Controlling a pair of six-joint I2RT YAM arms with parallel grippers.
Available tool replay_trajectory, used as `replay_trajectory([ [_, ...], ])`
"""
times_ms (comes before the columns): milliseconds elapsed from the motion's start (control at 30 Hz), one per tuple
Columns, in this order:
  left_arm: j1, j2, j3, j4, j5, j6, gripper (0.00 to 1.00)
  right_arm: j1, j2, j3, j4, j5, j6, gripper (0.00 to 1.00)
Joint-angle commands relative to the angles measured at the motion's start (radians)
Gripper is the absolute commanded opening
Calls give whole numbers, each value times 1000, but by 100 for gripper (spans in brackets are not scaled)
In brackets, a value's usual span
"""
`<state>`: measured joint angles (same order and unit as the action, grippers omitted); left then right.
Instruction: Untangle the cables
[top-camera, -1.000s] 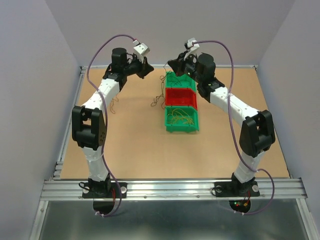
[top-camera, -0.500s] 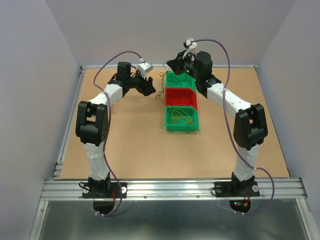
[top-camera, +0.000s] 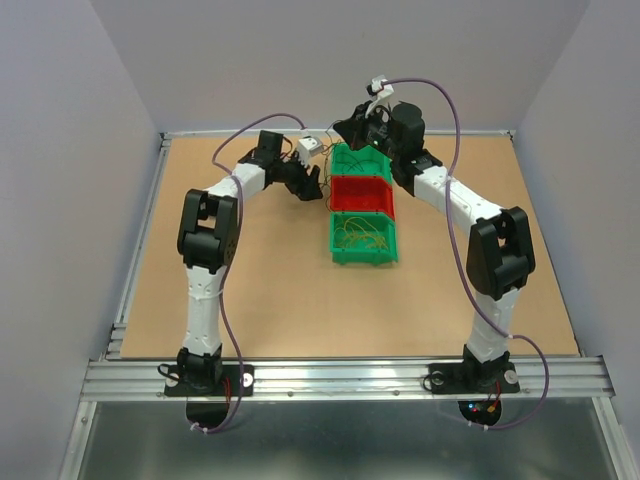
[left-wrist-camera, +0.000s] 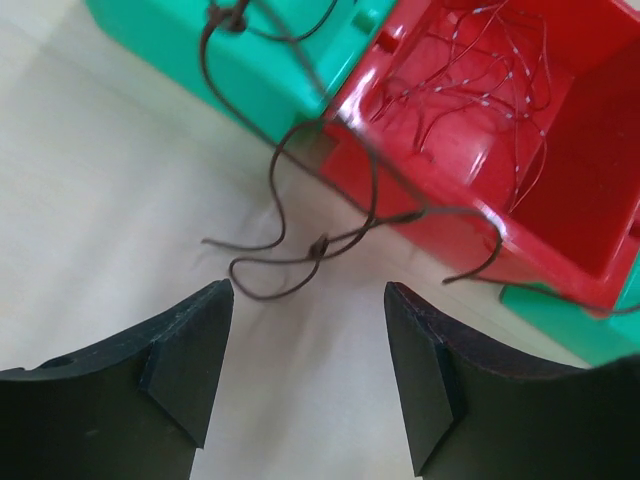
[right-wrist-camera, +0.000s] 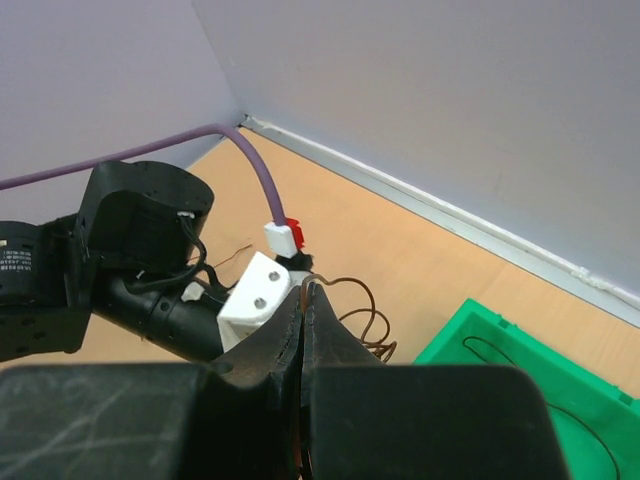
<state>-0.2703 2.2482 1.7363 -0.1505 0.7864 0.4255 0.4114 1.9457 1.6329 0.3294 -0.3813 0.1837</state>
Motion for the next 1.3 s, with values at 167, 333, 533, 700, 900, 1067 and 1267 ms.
replay_trajectory([
  [167,-66,109,231,-55,-102,-109,48,-6,-27,47,60,7,-6,1],
  [333,-58,154,284,-60,-115,-125,1,-8,-37,21,68,9,-3,1],
  [533,-38,39,224,-41,-108,-111,0,-17,-53,-11,76,15,3,0],
  [700,-35,-30,272,-105,-144,-88,0,-48,-56,-30,85,5,31,1],
  [900,-37,-10,440,-173,-164,-105,0,-102,-41,-30,91,-16,80,0],
  [1067,-43,36,560,-150,-167,-151,0,-138,-31,-8,96,-28,91,0],
  [1267,-75,71,563,102,-174,-278,0,-192,7,27,97,-76,128,0],
])
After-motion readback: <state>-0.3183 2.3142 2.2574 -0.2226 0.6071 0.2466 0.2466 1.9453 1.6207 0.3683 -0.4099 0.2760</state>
